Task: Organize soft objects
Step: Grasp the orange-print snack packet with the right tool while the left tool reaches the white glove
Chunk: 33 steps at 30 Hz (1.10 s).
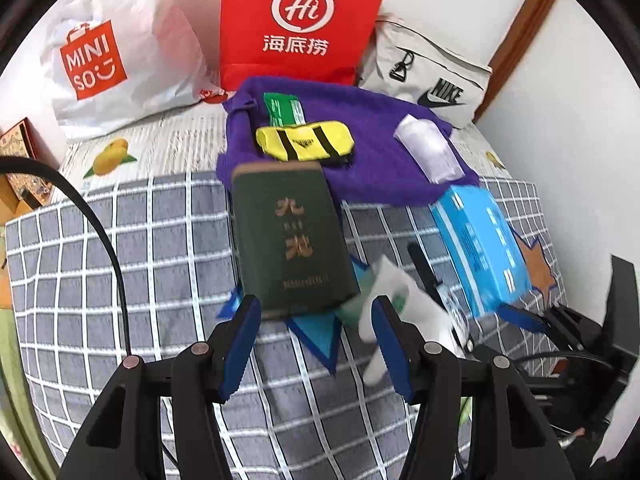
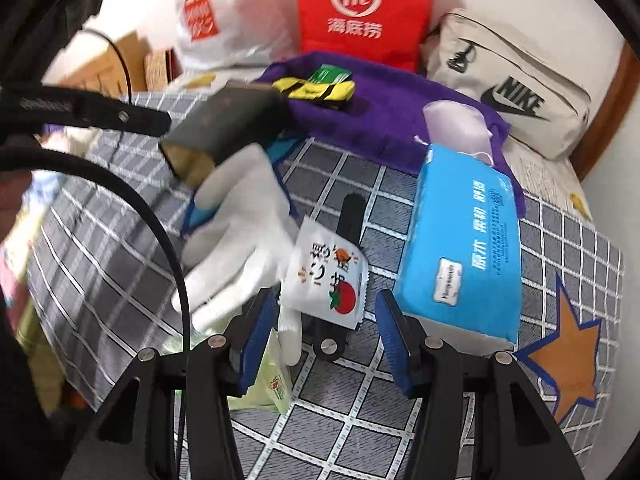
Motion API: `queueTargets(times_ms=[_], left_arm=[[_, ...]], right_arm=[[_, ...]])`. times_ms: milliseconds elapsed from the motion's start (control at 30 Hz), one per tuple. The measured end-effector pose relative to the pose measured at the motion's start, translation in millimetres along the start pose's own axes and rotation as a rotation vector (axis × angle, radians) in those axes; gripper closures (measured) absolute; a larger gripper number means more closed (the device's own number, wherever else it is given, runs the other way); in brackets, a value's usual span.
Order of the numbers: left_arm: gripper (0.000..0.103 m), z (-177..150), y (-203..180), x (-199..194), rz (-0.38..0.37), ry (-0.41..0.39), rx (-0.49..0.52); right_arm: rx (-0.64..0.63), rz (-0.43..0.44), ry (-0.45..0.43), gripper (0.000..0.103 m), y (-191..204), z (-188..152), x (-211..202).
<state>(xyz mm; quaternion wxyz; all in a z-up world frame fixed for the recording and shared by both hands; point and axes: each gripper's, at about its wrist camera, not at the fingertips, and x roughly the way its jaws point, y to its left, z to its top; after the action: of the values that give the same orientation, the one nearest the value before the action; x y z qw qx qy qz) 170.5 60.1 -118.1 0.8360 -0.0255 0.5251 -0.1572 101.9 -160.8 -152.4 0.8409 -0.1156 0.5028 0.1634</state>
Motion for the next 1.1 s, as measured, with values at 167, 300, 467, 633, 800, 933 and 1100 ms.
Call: queueTargets(times_ms=[167, 300, 467, 633, 800, 933, 1100], left_arm=[[0.046, -14.6, 4.2, 0.1, 0.008, 0.001, -0.022], [0.046, -20.5, 8.4, 0.7, 0.001, 0.004, -0.034], [0.046, -23.6, 13.0, 2.1, -0.001, 0.007, -0.04], [0.046, -25.2, 15.2, 4.7, -0.01, 0.01, -0.042], [0.046, -26.5, 15.1, 9.9, -0.016, 0.022, -0.034], [0.046, -27.1, 13.0, 11.4, -0.02, 0.027, -0.018], [0.046, -27.7, 14.4, 9.9, -0.018, 0.023, -0.024]], right_arm=[[-0.019, 0.018, 0.029, 0.051, 6.7, 0.5, 15.9], [-0.04, 0.001, 0.038, 0.092, 10.4, 2.1, 22.8], [-0.067, -0.023, 0.012, 0.097, 10.3, 3.7, 11.9], [-0.038, 0.03, -0.016, 0.098, 7.4, 4.2, -8.4], [-0.051, 0.012, -0.004, 0.097, 11.2, 4.0, -7.2], [-0.079, -0.003, 0.037, 0.083, 13.3, 8.1, 7.9], [-0.146, -0.069, 0.046, 0.061, 21.7, 9.9, 18.9]])
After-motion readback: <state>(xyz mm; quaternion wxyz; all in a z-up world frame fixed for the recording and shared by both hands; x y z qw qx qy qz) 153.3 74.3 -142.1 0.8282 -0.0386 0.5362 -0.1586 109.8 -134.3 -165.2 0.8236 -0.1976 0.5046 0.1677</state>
